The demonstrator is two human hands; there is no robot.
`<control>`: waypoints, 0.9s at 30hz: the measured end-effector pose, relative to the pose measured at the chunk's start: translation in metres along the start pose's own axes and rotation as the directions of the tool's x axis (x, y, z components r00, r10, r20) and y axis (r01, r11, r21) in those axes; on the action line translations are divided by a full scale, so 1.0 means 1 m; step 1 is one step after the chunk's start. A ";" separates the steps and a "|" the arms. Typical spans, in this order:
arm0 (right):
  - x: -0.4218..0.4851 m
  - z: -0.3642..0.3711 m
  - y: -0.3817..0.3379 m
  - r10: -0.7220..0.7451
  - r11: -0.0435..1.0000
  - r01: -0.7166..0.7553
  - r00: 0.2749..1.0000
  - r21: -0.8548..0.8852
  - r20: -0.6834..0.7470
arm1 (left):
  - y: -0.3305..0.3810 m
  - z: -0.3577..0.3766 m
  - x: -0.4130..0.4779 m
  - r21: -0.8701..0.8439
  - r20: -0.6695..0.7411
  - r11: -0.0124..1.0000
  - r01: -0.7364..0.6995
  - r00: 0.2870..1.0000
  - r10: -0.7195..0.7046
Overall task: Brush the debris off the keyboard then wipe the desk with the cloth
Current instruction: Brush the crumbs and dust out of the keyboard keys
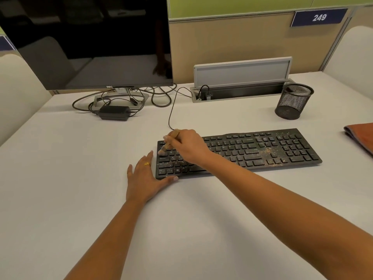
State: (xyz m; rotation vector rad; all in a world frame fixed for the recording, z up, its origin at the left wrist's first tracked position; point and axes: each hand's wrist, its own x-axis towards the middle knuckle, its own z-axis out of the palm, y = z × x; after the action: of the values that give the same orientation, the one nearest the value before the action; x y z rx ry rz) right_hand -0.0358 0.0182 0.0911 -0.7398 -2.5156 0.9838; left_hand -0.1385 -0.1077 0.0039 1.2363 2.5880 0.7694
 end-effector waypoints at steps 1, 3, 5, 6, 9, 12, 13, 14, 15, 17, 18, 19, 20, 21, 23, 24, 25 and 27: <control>0.002 0.001 -0.002 -0.015 1.000 0.015 1.000 -0.024 0.026 | -0.001 0.000 0.001 -0.003 -0.002 1.000 0.000 1.000 0.000; 0.006 0.001 -0.004 -0.032 0.994 0.041 0.996 -0.103 0.087 | -0.002 0.000 0.001 -0.005 -0.004 1.000 0.002 1.000 -0.002; 0.008 -0.002 -0.004 -0.033 0.976 0.060 0.991 -0.211 0.132 | -0.001 0.000 0.001 -0.002 -0.003 1.000 0.003 1.000 -0.003; 0.010 -0.004 -0.004 -0.037 0.960 0.073 0.990 -0.271 0.136 | -0.001 0.000 0.001 -0.001 -0.003 1.000 0.001 1.000 -0.001; 0.014 -0.012 -0.004 -0.062 0.922 0.093 0.994 -0.376 0.094 | -0.002 -0.001 0.000 -0.014 -0.002 1.000 -0.003 1.000 0.003; 0.015 -0.009 -0.006 -0.033 0.979 0.049 0.996 -0.199 0.082 | -0.002 -0.001 0.001 -0.019 -0.002 1.000 0.002 1.000 -0.002; 0.014 -0.006 -0.007 -0.022 0.991 0.034 0.995 -0.129 0.093 | -0.002 0.000 0.001 -0.017 -0.003 1.000 0.002 1.000 -0.002; 0.012 -0.003 -0.007 -0.022 0.995 0.033 0.994 -0.096 0.107 | -0.002 0.000 0.001 -0.013 -0.003 1.000 0.002 1.000 -0.002; 0.011 0.000 -0.008 -0.027 0.994 0.039 0.992 -0.097 0.122 | -0.002 0.000 0.001 -0.013 -0.001 1.000 0.001 1.000 -0.001; 0.009 0.004 -0.009 -0.030 0.987 0.054 0.988 -0.150 0.153 | -0.003 0.000 0.001 -0.025 0.004 1.000 0.007 1.000 -0.007; 0.009 0.004 -0.009 -0.033 0.984 0.060 0.986 -0.167 0.161 | -0.002 0.000 0.001 -0.029 0.005 1.000 0.010 1.000 -0.010; 0.010 0.003 -0.011 -0.039 0.984 0.066 0.986 -0.167 0.160 | -0.002 0.000 0.001 -0.031 0.004 0.999 0.009 1.000 -0.009; 0.011 0.002 -0.013 -0.046 0.986 0.069 0.988 -0.154 0.150 | -0.002 0.000 0.001 -0.032 0.002 0.999 0.009 1.000 -0.009; 0.013 0.001 -0.014 -0.047 0.990 0.064 0.990 -0.129 0.131 | -0.001 0.000 0.001 -0.032 0.001 0.999 0.009 1.000 -0.009; 0.015 0.002 -0.016 -0.039 0.995 0.046 0.996 -0.084 0.081 | -0.001 0.000 0.002 -0.029 -0.001 1.000 0.007 1.000 -0.007; 0.016 0.004 -0.016 -0.037 0.994 0.044 0.997 -0.100 0.069 | -0.002 0.000 0.002 -0.030 -0.003 1.000 0.005 1.000 -0.005; 0.016 0.006 -0.015 -0.036 0.990 0.046 0.996 -0.132 0.077 | -0.002 0.000 0.002 -0.029 -0.002 1.000 0.002 1.000 -0.002; 0.015 0.010 -0.013 -0.038 0.984 0.056 0.993 -0.169 0.110 | -0.003 0.000 0.002 -0.032 -0.003 0.999 -0.001 1.000 0.000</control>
State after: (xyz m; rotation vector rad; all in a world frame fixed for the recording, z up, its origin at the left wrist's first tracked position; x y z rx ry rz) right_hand -0.0571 0.0135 0.0948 -0.6895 -2.7239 0.8183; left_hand -0.1416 -0.1077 0.0021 1.2276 2.5677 0.8106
